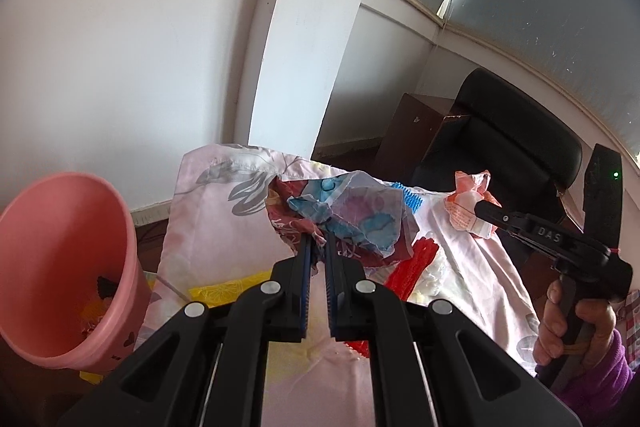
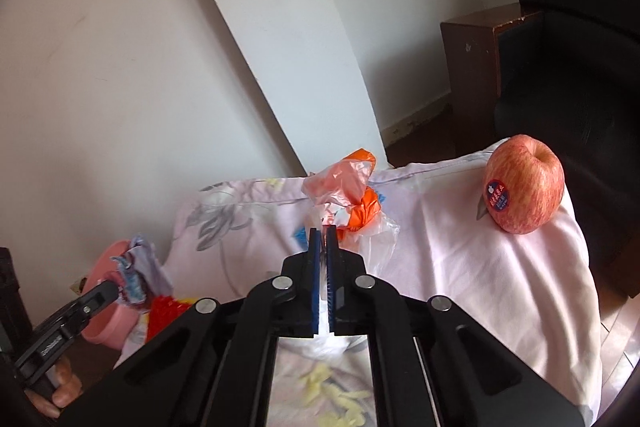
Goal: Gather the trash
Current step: 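Grasp the orange plastic bag with the right tool while the left tool holds the wrapper, then carry the printed wrapper and orange bag with both tools over the bucket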
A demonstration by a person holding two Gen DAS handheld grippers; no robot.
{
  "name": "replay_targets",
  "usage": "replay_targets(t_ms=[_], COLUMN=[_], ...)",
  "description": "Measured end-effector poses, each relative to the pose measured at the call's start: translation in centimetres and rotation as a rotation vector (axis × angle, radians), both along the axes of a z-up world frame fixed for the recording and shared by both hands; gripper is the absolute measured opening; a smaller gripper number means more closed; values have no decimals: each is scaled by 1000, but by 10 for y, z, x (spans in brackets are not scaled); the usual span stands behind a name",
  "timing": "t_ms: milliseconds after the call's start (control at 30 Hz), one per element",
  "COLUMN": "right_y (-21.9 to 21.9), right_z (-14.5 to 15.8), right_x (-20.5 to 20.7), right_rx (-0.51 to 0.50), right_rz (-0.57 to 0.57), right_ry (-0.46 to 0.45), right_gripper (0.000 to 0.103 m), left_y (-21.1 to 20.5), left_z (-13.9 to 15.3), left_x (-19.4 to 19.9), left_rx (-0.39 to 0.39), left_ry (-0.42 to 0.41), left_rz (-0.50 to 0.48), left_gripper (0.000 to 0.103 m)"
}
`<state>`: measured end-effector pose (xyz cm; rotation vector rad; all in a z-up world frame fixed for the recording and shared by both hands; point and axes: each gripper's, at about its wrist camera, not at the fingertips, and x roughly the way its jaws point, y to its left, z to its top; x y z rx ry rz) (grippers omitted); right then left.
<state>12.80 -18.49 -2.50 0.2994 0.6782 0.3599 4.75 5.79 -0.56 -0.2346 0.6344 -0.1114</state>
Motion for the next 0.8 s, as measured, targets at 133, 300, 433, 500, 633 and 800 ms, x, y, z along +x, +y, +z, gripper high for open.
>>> replay_targets(t_ms=[133, 300, 433, 500, 633, 800], right_y=[9, 36, 53, 60, 66, 62], right_z=[14, 16, 9, 7, 4, 1], right_x=[-19, -37, -53, -64, -79, -90], right_rx=[48, 37, 22, 11, -24, -41], right_rz=[56, 154, 217, 261, 312, 329], right_ry=[-7, 11, 44, 51, 49, 42], right_gripper=[3, 3, 3, 3, 3, 3], left_y=[-5, -8, -3, -1, 1, 5], left_z=[1, 10, 16, 17, 18, 21], left_x=[-9, -20, -27, -30, -35, -41], left_rx=[21, 33, 32, 30, 29, 33], left_ry=[-5, -42, -59, -62, -61, -72], left_rz=[-18, -15, 1, 13, 24, 33], left_gripper=[6, 6, 6, 6, 6, 6])
